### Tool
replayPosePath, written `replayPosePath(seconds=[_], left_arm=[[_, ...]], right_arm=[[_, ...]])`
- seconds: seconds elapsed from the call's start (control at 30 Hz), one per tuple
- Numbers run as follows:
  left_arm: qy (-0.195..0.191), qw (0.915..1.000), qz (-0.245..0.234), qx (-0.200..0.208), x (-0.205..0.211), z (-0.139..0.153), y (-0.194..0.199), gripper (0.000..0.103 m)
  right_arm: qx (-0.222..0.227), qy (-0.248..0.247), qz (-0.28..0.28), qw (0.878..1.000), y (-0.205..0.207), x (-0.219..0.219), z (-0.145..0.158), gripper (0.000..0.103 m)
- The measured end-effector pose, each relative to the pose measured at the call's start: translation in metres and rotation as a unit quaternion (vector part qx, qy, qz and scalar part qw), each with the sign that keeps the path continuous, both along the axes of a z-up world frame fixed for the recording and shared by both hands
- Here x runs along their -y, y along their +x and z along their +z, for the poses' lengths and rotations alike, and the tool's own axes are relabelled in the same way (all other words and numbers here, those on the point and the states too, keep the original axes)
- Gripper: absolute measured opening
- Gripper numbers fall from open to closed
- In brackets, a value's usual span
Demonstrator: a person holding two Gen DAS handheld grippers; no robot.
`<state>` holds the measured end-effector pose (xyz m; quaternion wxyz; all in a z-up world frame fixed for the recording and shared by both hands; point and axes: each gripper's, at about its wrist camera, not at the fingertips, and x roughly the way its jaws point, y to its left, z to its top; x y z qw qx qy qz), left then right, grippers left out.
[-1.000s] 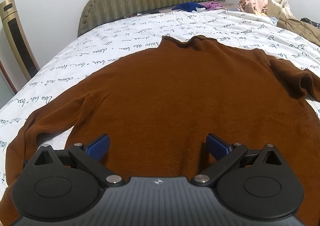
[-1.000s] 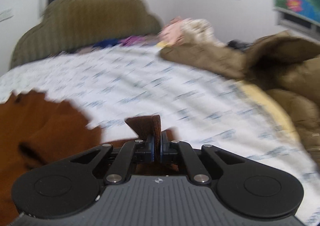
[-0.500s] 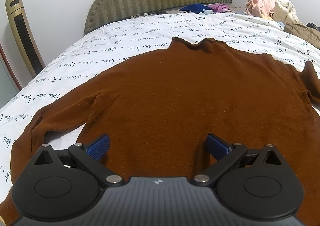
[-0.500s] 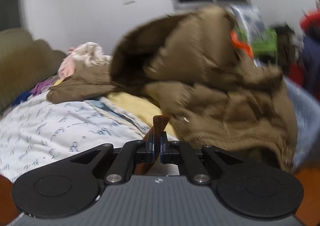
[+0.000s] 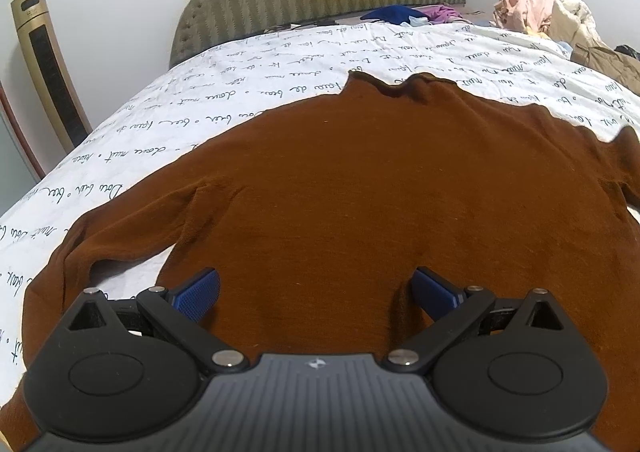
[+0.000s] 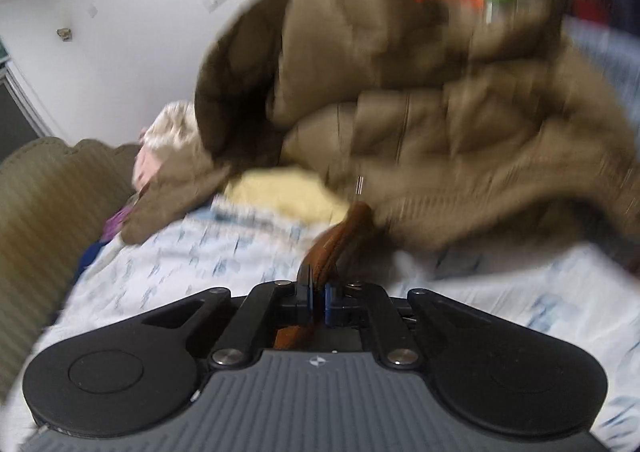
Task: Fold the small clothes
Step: 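Lift the cuff with the right gripper, lay it across the body, release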
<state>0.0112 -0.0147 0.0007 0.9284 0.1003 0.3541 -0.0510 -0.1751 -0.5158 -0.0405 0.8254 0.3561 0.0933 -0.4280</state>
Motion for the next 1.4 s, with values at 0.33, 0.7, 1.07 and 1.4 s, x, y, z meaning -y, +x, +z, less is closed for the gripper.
replayPosePath(seconds=[0.33,0.7,1.07,1.4], left_arm=[[-0.004,0.9999,0.012,-0.003,-0.01,-0.001,0.004,0.103],[-0.011,0.9996,0.026,-0.008,-0.024,-0.005,0.006,0.103],[-0.012,0.9997,0.022,-0.005,-0.029,-0.007,0.004,0.103],[-0.005,0.9999,0.015,0.007,-0.034,-0.006,-0.005,0.103]], right_arm=[[-0.082,-0.221,0.117,0.965,0.074,-0.116,0.069,0.01],[-0.131,-0.282,0.337,0.889,0.165,-0.246,0.077,0.01],[-0.159,-0.303,0.445,0.828,0.245,-0.354,0.067,0.01],[-0.164,-0.301,0.505,0.792,0.292,-0.429,0.061,0.01]])
